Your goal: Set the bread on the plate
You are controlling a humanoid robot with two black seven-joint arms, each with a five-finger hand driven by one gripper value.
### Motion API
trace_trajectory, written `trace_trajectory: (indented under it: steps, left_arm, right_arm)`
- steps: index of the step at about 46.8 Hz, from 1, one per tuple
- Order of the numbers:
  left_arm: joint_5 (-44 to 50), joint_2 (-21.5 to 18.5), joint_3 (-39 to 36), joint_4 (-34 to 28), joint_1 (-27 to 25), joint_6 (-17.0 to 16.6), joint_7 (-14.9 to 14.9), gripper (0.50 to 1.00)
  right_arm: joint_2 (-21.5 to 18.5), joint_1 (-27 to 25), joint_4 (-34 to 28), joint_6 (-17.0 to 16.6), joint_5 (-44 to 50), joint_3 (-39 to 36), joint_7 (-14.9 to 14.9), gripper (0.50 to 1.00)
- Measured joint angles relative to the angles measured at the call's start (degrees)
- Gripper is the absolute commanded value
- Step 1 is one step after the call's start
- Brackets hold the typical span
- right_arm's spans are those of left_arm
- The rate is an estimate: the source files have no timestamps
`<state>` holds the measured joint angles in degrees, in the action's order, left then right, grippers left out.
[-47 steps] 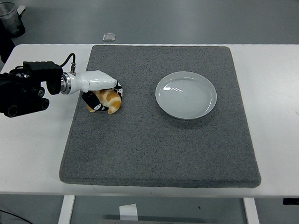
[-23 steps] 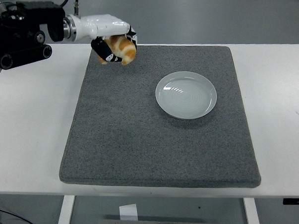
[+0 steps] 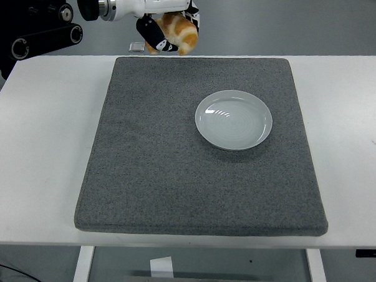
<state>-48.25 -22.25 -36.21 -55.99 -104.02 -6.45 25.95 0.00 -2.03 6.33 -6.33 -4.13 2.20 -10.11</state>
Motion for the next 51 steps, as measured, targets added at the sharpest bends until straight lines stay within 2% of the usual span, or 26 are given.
trace_trajectory:
  steps: [11,20,30,45,51]
  left_arm:
    - [0.1,7.0,0.2,4.6,1.8,-0.8,0.2,0.500]
    - [0.1,14.9,0.2,11.2,5.3,-1.3,0.3,0.500]
    - [0.0,21.4,-0.1,18.8,9.2,-1.3,0.6,0.500]
    - [-0.3,22.2,-0.6,25.0,13.6,-1.2,0.9,0.500]
    - [-1.0,22.2,-0.7,25.4,15.5,-1.2,0.8,0.500]
  right_arm:
    - [0.0,0.0,0.0,0.0,0.0,0.0,0.0,0.932]
    - [0.0,0.0,0.0,0.0,0.0,0.0,0.0,0.932]
    - [0.0,0.0,0.0,0.1,0.0,0.0,0.0,0.932]
    - [0.0,0.0,0.0,0.1,0.0,0.1,0.0,0.932]
    - [0.0,0.0,0.0,0.1,0.0,0.1,0.0,0.932]
